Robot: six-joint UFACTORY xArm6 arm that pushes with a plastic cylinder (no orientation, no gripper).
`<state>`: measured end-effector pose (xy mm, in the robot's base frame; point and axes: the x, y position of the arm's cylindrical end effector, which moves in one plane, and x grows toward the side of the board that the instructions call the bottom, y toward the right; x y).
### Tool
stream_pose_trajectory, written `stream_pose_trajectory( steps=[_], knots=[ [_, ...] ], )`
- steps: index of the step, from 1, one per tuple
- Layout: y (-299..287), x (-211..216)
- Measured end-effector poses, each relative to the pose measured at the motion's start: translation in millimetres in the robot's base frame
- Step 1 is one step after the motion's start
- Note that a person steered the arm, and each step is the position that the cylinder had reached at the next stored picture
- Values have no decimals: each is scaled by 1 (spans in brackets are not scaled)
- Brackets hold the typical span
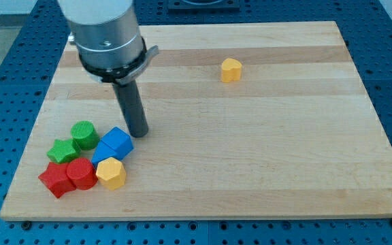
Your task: Push the yellow heart towards the group of blocks
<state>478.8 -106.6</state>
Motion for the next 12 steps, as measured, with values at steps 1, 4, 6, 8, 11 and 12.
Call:
stream_pose_trajectory(
  steps=[1,4,6,8,11,12],
  knots=[
    [36,-24],
    [177,-112],
    [183,-160],
    [183,-184],
    [152,-162],
    [149,-176]
  ],
)
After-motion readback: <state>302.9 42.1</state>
